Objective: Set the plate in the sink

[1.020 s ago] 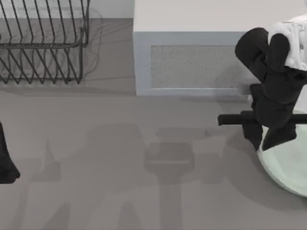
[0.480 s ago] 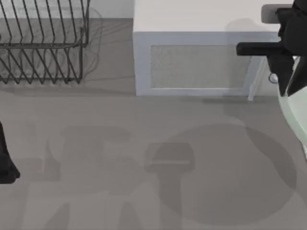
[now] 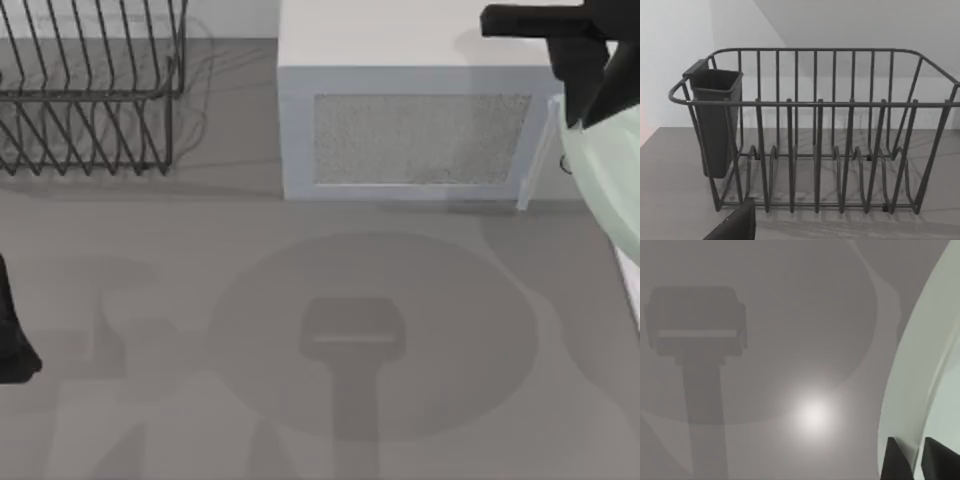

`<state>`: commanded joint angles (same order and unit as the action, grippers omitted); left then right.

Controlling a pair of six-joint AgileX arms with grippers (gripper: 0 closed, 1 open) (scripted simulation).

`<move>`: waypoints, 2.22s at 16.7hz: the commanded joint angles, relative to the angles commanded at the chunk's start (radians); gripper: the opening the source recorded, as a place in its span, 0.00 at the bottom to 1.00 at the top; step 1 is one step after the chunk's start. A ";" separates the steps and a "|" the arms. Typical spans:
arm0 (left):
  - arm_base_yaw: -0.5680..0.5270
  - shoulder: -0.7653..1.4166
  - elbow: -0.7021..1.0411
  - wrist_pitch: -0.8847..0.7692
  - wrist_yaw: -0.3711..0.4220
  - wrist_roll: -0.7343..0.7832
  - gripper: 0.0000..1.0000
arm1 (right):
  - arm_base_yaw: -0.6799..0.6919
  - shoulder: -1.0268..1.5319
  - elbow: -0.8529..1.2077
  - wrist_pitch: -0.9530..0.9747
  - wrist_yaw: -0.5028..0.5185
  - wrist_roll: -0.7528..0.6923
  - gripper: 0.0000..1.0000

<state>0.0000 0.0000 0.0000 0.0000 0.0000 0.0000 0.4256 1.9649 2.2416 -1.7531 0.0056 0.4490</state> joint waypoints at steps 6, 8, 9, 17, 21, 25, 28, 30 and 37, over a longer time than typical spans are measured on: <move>0.000 0.000 0.000 0.000 0.000 0.000 1.00 | -0.022 -0.015 0.033 -0.005 0.010 -0.010 0.00; 0.000 0.000 0.000 0.000 0.000 0.000 1.00 | -0.058 0.004 0.106 -0.016 0.028 -0.037 0.00; 0.000 0.000 0.000 0.000 0.000 0.000 1.00 | -0.081 0.030 0.159 -0.020 0.037 -0.057 0.00; 0.000 0.000 0.000 0.000 0.000 0.000 1.00 | -0.410 0.523 0.632 -0.020 0.057 -0.347 0.00; 0.000 0.000 0.000 0.000 0.000 0.000 1.00 | -0.497 0.713 0.675 -0.009 0.016 -0.479 0.00; 0.000 0.000 0.000 0.000 0.000 0.000 1.00 | -0.508 0.746 0.660 -0.005 0.004 -0.507 0.00; 0.000 0.000 0.000 0.000 0.000 0.000 1.00 | -0.508 0.746 0.660 -0.005 0.004 -0.507 0.08; 0.000 0.000 0.000 0.000 0.000 0.000 1.00 | -0.508 0.746 0.660 -0.005 0.004 -0.507 0.23; 0.000 0.000 0.000 0.000 0.000 0.000 1.00 | -0.508 0.746 0.660 -0.005 0.004 -0.507 0.75</move>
<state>0.0000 0.0000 0.0000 0.0000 0.0000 0.0000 -0.0826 2.7110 2.9018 -1.7583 0.0092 -0.0578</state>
